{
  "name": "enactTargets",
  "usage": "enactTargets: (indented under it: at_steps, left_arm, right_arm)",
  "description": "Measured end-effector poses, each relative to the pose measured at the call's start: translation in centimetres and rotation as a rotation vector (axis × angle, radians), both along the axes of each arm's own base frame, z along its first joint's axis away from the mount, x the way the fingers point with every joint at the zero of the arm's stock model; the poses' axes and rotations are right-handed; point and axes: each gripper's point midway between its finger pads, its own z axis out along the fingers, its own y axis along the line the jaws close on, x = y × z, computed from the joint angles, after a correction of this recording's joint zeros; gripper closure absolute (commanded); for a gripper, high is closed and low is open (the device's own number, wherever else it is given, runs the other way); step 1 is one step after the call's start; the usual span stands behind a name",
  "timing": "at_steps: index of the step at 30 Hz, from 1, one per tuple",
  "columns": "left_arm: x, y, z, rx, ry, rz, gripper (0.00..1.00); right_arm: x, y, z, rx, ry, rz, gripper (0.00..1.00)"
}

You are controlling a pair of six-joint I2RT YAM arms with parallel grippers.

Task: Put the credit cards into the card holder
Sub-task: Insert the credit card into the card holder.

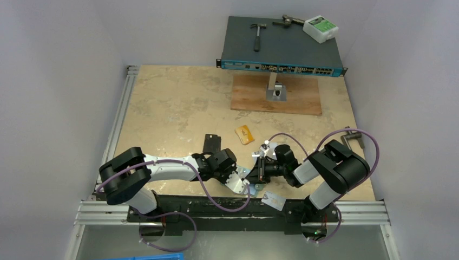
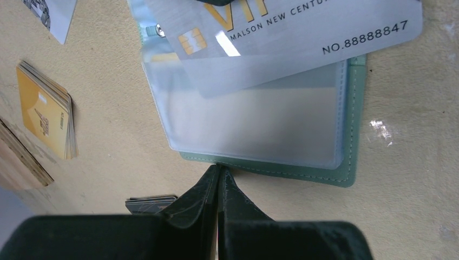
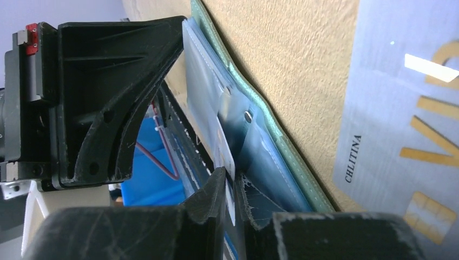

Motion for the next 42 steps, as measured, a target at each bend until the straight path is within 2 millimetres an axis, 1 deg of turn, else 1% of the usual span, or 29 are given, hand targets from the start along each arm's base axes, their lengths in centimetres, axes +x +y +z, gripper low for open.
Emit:
enactTargets:
  at_steps: [3,8,11,24,42]
  left_arm:
    - [0.0,0.0,0.0,0.000,0.000,0.000,1.00]
    - [0.0,0.0,0.0,0.002,-0.002,-0.001,1.00]
    - [0.0,0.0,0.0,0.002,-0.002,0.000,1.00]
    - [-0.1,-0.1,0.0,0.017,0.004,-0.005,1.00]
    - [-0.2,0.0,0.0,0.023,0.004,-0.005,1.00]
  right_arm:
    - [-0.1,0.0,0.1,0.013,0.006,-0.011,1.00]
    - [0.3,0.1,1.2,0.030,-0.030,-0.024,1.00]
    - [0.6,-0.1,1.4,0.019,-0.041,-0.044,1.00]
    - [1.2,-0.6,0.4,-0.021,-0.036,-0.092,1.00]
    - [1.9,-0.8,0.2,-0.039,-0.065,-0.129,1.00]
